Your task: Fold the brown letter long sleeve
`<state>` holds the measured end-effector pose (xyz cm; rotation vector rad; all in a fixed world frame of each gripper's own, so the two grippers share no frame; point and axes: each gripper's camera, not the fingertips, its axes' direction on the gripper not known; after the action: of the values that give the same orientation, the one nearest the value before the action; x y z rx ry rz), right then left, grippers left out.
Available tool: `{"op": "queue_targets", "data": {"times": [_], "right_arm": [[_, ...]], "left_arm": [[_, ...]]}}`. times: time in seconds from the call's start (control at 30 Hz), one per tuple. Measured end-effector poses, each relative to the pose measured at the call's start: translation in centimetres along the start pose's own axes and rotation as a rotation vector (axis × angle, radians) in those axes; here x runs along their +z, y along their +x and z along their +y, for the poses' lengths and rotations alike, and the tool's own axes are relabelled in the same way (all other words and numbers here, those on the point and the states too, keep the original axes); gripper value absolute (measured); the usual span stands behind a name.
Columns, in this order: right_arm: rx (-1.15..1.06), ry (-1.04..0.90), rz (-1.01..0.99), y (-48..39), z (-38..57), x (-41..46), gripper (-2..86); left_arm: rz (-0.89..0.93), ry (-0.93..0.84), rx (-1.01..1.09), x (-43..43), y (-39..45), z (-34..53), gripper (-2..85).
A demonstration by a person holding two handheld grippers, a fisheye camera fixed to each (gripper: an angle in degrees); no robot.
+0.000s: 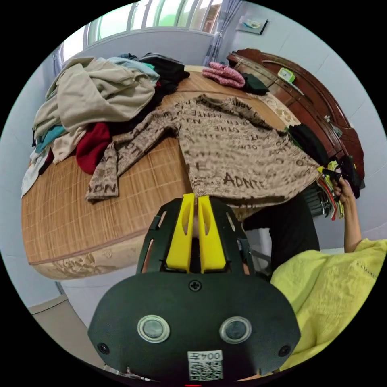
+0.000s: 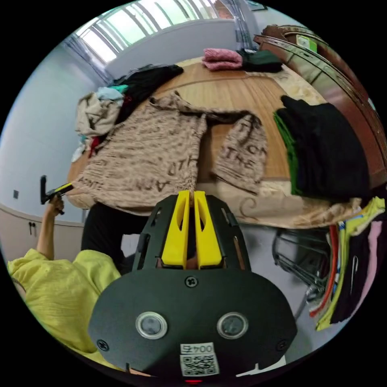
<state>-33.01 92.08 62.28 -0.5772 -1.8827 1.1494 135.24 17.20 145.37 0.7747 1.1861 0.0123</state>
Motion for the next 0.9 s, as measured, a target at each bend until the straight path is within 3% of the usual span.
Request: {"op": "queue_targets", "data": {"times": [0.07,0.13,0.33,0.5,0.63,0.9], "right_arm": [[0.095,-0.129,-0.042,2.5,0.9,1.8,2.3],[0.135,-0.12,-0.071,3.4,1.8,2.5,2.9],[0.184,-0.08,-0.041,3.4,3.0,2.5,6.6],[0.142,0.106,-0.06,2.1,2.2,-0.2,12.8],[0.022,0.266,-0.088,-1.5,-0.9,0.5,13.8],[-0.153,0.16,-0.206,-9.4,-13.2,7.7,10.9]], "left_arm": [[0.061,-0.119,-0.003,2.1,0.3,1.4,1.7],[0.107,-0.241,-0.001,6.0,1.4,3.0,2.0],[0.104,-0.28,-0.036,6.8,1.6,4.2,5.8],[-0.021,-0.193,-0.055,0.8,0.6,1.9,6.7],[0.009,-0.022,-0.019,-1.9,3.1,-3.7,6.4],[-0.121,0.031,0.173,4.8,11.4,-18.9,2.9]]}}
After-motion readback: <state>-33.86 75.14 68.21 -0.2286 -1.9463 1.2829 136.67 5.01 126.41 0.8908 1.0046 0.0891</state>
